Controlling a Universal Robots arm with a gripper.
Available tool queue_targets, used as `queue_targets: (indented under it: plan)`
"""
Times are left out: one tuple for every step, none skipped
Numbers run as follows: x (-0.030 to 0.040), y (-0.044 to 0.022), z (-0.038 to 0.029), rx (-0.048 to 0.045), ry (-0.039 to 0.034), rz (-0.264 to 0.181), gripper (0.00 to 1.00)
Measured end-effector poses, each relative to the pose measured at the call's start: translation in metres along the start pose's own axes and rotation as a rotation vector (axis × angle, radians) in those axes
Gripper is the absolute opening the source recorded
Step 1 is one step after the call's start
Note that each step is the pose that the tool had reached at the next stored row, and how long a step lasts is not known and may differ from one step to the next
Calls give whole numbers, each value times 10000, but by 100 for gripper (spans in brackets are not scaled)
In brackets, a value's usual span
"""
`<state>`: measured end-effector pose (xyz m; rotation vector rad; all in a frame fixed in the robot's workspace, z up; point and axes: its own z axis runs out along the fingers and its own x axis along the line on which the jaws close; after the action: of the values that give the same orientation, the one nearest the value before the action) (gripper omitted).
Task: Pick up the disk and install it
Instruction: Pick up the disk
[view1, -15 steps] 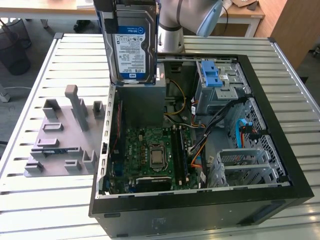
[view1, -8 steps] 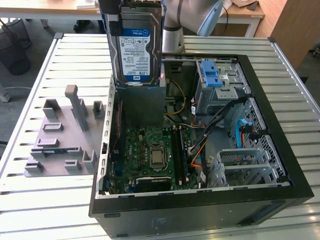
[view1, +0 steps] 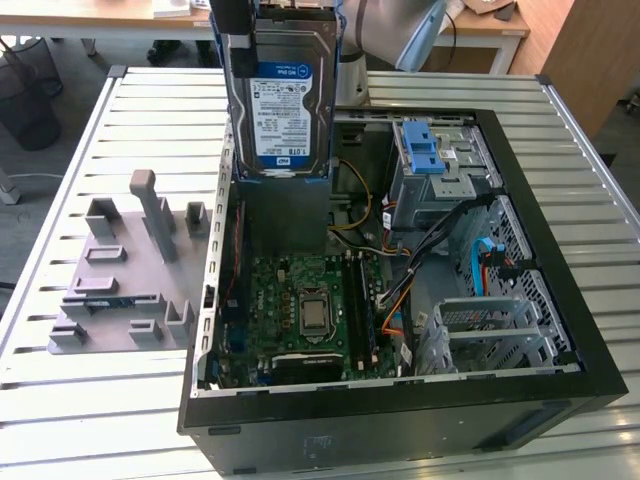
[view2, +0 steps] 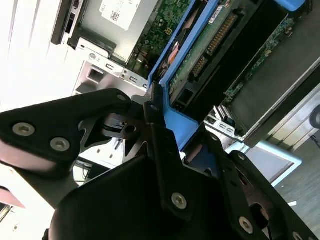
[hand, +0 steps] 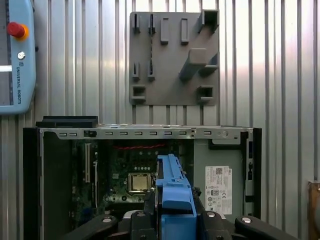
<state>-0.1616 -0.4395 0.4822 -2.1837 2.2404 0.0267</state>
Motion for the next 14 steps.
queue_targets:
  plan:
    - [8, -15, -1, -1, 0, 1, 36]
    - [16, -28, -1, -1, 0, 1, 36]
    - [25, -44, -1, -1, 0, 1, 36]
    - [33, -59, -1, -1, 0, 2, 36]
    - [41, -73, -1, -1, 0, 2, 36]
    - [49, -88, -2, -2, 0, 3, 36]
    - [57, -102, -2, -2, 0, 3, 36]
    - [65, -117, -2, -2, 0, 4, 36]
    - [73, -132, -2, -3, 1, 5, 36]
    - [82, -148, -2, -3, 0, 5, 36]
    - [89, -163, -2, -3, 0, 5, 36]
    - [97, -177, -3, -4, 0, 6, 36]
    - [105, -192, -3, -4, 1, 6, 36]
    - [112, -207, -3, -5, 0, 7, 36]
